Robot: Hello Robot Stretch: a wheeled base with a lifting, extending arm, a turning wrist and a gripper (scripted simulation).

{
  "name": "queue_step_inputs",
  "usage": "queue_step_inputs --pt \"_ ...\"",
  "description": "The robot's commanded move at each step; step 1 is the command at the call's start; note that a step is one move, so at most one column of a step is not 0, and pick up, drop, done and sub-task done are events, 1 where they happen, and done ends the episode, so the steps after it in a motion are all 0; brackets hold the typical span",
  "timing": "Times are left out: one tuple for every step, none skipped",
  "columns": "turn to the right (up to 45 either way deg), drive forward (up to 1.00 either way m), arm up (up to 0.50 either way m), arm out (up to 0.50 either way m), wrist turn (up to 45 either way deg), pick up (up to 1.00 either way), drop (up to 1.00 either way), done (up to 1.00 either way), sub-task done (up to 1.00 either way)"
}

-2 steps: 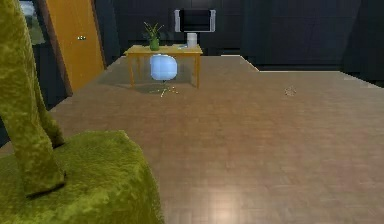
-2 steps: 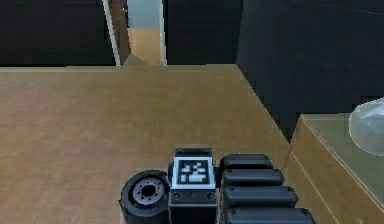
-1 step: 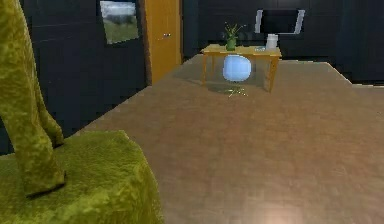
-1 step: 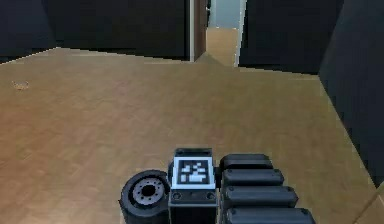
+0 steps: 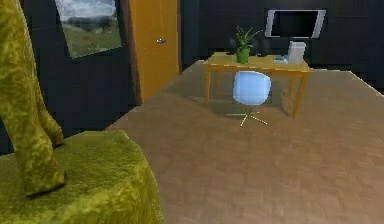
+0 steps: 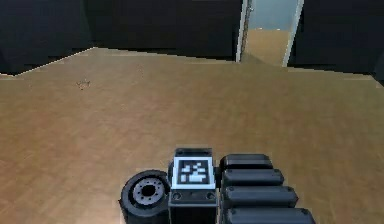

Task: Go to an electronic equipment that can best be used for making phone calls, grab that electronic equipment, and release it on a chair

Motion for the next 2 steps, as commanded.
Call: queue_step_inputs --pt "0.0 1.00 0.00 0.00 0.0 0.00 0.00 0.00 0.00" --pt "0.0 1.00 0.00 0.00 0.0 0.00 0.00 0.00 0.00"
